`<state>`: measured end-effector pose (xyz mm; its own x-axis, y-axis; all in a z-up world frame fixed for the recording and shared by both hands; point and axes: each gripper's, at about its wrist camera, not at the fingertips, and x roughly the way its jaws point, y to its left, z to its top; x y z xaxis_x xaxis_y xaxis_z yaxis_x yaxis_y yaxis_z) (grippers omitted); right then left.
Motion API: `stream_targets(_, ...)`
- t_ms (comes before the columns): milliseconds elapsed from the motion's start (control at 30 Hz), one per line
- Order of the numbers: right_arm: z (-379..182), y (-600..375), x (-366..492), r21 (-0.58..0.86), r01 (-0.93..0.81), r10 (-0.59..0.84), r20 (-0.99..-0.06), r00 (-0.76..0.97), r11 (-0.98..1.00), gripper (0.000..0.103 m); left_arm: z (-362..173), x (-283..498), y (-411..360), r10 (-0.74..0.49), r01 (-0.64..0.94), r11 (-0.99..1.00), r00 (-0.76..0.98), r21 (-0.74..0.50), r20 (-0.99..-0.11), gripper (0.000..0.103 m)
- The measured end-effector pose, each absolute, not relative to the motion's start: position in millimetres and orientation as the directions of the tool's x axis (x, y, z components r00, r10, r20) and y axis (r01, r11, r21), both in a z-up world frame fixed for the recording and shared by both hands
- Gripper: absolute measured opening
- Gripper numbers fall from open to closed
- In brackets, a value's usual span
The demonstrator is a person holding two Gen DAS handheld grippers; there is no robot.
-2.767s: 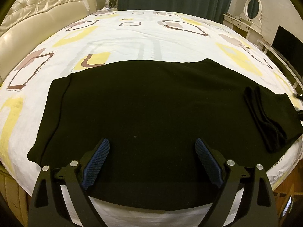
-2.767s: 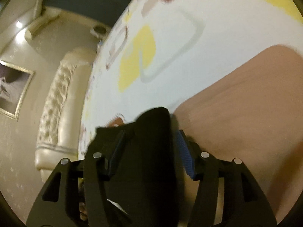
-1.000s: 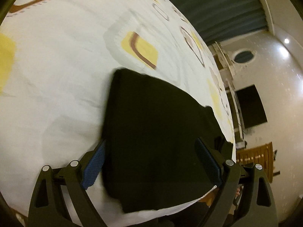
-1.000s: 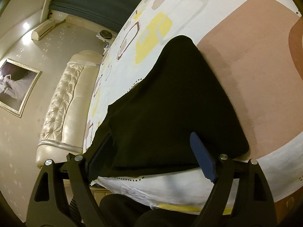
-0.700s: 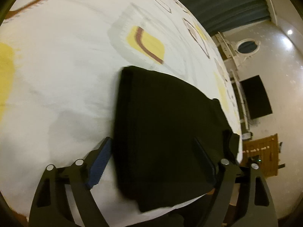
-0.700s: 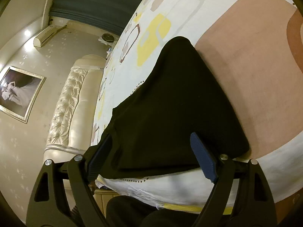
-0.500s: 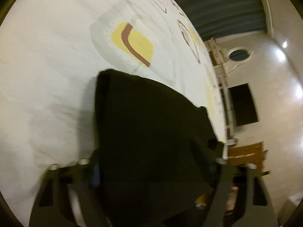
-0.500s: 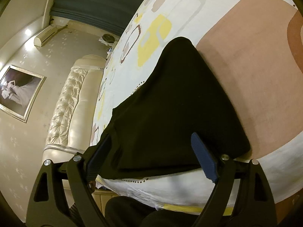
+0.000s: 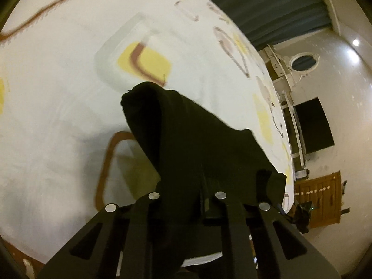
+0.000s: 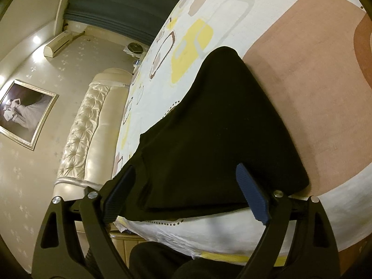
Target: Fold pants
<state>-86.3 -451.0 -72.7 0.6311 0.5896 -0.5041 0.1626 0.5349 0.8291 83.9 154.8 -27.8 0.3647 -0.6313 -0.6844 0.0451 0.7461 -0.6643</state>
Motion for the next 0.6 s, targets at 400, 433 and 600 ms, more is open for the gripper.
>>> stream_targets(400,-74,-453,-87,0.83,0.154,0.592,-0.5,0.632,0.536,0.089,54,60,82,-0.515,0.131,0.847,0.435,-0.514,-0.739,0.013)
stream_targets(433,-74,-454,-87,0.83,0.153,0.592,-0.499,0.633,0.536,0.089,58,58,74,-0.508,0.14,0.853,0.438,-0.503,-0.741,0.013)
stream_targets(600,-74,-454,-88,0.831,0.152,0.593,-0.497,0.634,0.535,0.089,77,50,28,-0.464,0.187,0.884,0.456,-0.428,-0.76,0.012)
